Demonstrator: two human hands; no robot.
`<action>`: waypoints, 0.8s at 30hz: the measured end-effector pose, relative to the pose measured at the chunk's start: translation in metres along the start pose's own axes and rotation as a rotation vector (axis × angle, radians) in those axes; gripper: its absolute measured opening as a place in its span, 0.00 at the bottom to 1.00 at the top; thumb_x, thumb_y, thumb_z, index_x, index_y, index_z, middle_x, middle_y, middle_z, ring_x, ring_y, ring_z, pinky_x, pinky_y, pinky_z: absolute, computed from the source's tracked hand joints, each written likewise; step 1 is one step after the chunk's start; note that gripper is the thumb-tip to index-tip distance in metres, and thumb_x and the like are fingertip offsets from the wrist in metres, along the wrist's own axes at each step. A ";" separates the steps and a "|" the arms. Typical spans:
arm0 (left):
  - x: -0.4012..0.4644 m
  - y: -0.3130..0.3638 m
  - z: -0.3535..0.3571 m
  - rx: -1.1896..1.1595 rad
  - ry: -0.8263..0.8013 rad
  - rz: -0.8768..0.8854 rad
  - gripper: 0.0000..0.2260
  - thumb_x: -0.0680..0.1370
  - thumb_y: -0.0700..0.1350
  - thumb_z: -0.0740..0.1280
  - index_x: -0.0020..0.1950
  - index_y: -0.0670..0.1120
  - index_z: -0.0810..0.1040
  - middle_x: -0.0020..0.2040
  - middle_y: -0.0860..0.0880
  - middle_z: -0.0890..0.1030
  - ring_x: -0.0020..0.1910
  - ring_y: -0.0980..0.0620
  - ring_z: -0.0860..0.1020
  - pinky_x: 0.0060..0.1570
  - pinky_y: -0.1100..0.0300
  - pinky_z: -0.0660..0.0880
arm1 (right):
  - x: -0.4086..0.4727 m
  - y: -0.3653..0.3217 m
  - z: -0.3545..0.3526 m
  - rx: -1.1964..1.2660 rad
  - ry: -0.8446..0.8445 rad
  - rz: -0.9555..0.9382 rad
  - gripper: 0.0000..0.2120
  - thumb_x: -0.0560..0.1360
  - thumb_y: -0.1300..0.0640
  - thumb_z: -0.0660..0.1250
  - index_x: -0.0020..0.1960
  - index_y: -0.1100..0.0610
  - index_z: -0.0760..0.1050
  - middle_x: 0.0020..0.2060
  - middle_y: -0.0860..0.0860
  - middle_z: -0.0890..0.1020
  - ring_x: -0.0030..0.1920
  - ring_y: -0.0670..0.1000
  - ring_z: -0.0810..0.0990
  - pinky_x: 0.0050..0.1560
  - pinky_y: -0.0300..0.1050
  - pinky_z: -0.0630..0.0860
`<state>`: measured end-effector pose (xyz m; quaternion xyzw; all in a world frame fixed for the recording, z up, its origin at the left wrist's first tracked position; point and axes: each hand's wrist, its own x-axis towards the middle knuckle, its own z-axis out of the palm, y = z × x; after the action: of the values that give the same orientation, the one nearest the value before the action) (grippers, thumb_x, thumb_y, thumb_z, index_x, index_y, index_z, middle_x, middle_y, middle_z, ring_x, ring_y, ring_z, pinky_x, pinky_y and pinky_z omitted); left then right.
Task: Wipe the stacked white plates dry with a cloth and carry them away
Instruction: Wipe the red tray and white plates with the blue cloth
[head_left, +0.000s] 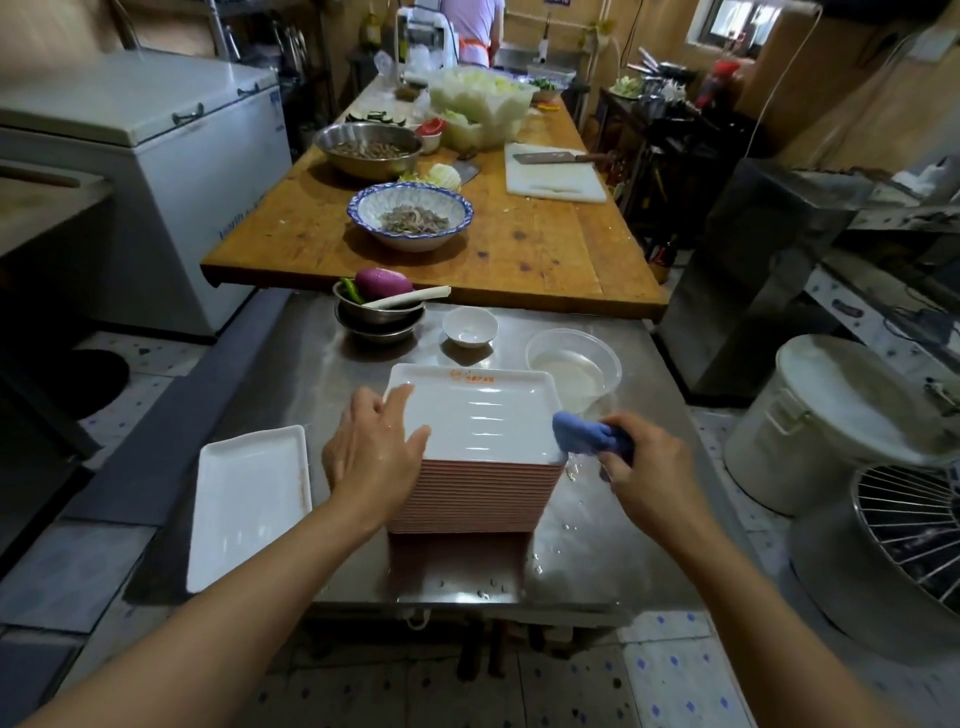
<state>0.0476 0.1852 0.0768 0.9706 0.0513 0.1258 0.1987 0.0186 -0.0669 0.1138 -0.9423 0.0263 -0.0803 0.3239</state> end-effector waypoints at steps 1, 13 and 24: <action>-0.004 0.007 0.001 0.019 0.020 0.129 0.21 0.76 0.55 0.66 0.67 0.52 0.72 0.55 0.48 0.71 0.52 0.49 0.72 0.40 0.58 0.68 | -0.002 0.002 -0.003 0.095 0.016 0.045 0.10 0.73 0.67 0.65 0.50 0.54 0.76 0.36 0.50 0.78 0.36 0.50 0.78 0.37 0.42 0.76; -0.013 0.041 0.003 0.127 0.000 0.526 0.10 0.56 0.35 0.81 0.31 0.44 0.83 0.32 0.49 0.78 0.32 0.48 0.76 0.25 0.58 0.74 | -0.017 0.001 -0.001 0.514 0.107 0.229 0.12 0.72 0.71 0.63 0.45 0.55 0.77 0.28 0.50 0.78 0.23 0.41 0.77 0.22 0.36 0.73; 0.015 0.052 -0.066 -0.291 0.080 0.299 0.04 0.78 0.48 0.64 0.48 0.48 0.73 0.41 0.49 0.80 0.39 0.46 0.78 0.38 0.51 0.75 | 0.000 -0.047 -0.019 0.636 0.337 0.108 0.14 0.77 0.61 0.65 0.60 0.49 0.73 0.52 0.51 0.80 0.51 0.49 0.80 0.53 0.46 0.78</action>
<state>0.0469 0.1649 0.1594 0.9226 -0.1044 0.1985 0.3138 0.0152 -0.0409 0.1572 -0.7653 0.1029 -0.2213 0.5955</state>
